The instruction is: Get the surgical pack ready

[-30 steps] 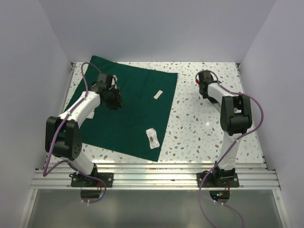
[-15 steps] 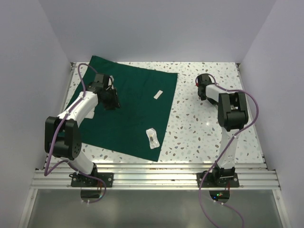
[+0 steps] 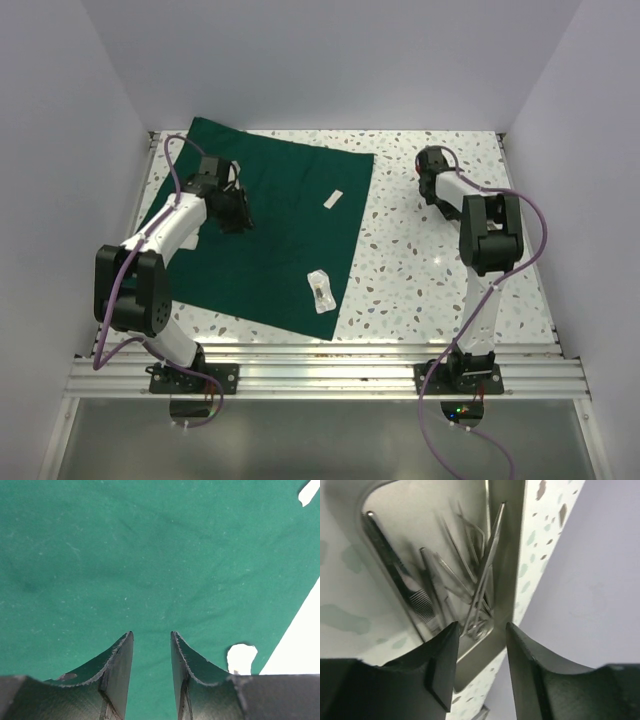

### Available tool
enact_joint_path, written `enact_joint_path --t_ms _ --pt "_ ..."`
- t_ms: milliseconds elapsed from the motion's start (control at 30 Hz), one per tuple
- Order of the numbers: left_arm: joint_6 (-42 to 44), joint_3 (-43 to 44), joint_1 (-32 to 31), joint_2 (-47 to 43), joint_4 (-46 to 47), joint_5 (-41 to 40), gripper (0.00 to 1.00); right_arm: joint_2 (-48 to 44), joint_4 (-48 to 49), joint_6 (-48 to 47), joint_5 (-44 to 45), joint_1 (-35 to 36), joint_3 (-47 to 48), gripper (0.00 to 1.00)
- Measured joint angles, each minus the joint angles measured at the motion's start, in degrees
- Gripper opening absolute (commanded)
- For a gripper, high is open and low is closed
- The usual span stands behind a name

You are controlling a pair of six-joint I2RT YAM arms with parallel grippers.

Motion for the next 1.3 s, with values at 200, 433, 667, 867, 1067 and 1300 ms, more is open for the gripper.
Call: enact_joint_path --t_ms 200,433,667,867,1067,1300 --pt "-0.4 -1.4 0.0 0.0 0.9 1.0 0.39 -3.5 -5.1 7.3 -6.2 0.0 0.4 0.50" --pt "-0.5 -2.7 0.7 0.0 0.9 -1.1 0.55 -7.7 -11.1 20.0 -17.8 0.7 7.6 0.48" --pt "-1.0 -2.4 7.5 -0.1 -1.4 -6.9 0.57 -9.9 -12.8 27.9 -29.8 13.0 15.5 0.49" --pt "-2.4 0.2 17.6 1.4 -4.6 -9.5 0.56 -15.2 -12.2 34.0 -42.5 25.0 13.1 0.50" --pt "-3.4 -2.8 26.6 1.8 -4.4 -6.2 0.50 -23.9 -10.7 39.3 -50.8 24.9 0.6 0.50" --pt "-3.2 -8.0 34.8 1.6 -2.0 0.4 0.44 -24.6 -11.0 38.3 -51.9 24.8 -3.4 0.50"
